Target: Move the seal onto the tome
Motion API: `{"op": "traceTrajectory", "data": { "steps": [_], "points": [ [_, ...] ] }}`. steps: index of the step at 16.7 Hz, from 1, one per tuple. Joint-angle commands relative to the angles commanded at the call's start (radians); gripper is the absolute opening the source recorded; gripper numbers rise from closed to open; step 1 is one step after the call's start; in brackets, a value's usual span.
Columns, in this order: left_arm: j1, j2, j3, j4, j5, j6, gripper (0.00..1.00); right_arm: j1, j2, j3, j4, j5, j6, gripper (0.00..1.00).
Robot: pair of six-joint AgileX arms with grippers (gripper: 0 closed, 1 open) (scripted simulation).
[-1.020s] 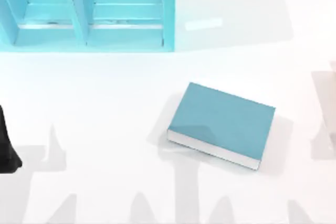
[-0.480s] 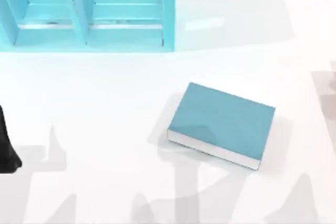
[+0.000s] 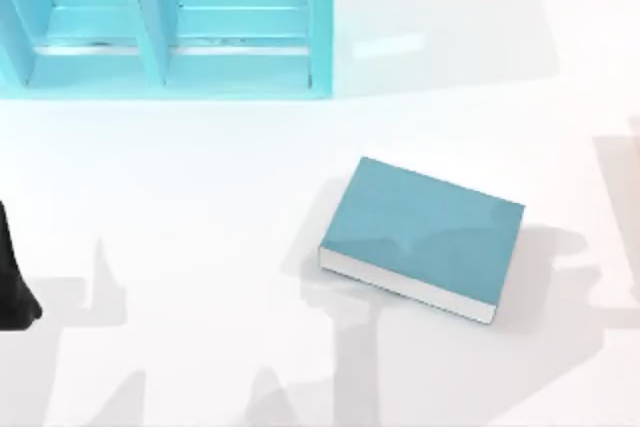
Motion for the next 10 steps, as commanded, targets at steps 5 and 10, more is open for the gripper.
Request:
{"op": "traceTrajectory", "data": {
  "steps": [5, 10],
  "points": [
    [0.000, 0.000, 0.000, 0.000, 0.000, 0.000, 1.00, -0.050, 0.274, 0.208, -0.202, -0.002, -0.060, 1.00],
    [0.000, 0.000, 0.000, 0.000, 0.000, 0.000, 1.00, -0.065, 0.350, 0.262, -0.259, -0.001, -0.076, 1.00]
  ]
}}
